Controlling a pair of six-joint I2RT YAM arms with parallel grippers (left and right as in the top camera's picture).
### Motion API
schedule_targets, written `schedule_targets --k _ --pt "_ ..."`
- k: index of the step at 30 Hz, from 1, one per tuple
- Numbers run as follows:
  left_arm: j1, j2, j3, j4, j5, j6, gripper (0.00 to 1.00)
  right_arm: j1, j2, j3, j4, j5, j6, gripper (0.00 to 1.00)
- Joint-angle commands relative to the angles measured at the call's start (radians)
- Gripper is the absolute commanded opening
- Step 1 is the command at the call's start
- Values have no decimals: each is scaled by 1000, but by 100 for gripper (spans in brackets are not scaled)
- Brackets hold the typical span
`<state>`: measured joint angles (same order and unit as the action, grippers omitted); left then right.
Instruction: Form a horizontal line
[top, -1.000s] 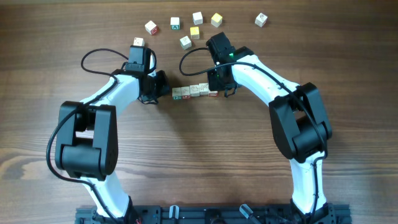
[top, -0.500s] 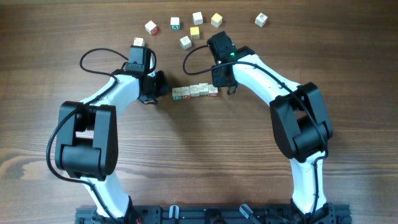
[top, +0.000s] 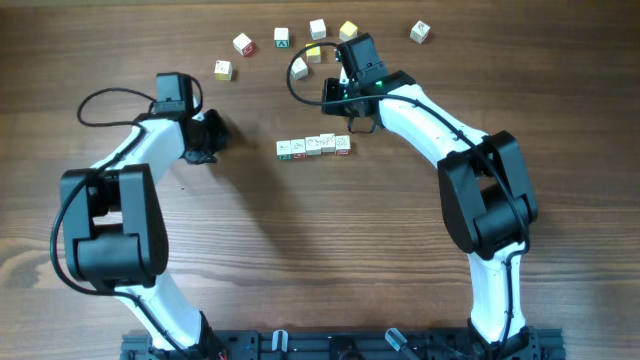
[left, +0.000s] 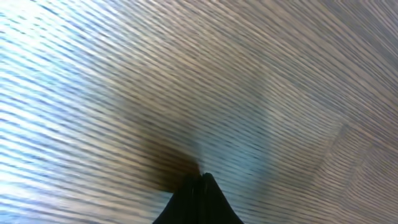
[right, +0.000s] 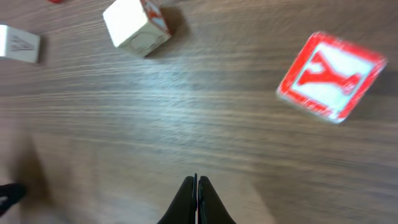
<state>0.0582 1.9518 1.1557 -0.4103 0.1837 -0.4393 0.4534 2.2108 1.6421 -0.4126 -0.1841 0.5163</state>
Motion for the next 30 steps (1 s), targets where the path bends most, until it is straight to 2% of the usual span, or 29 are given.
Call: schedule_targets --k 1,30 --pt "7 14 -11 -24 -36 5 4 16 17 18 -16 -91 70 4" --pt "5 14 -11 -53 -36 5 4 41 56 18 -109 -79 59 4"
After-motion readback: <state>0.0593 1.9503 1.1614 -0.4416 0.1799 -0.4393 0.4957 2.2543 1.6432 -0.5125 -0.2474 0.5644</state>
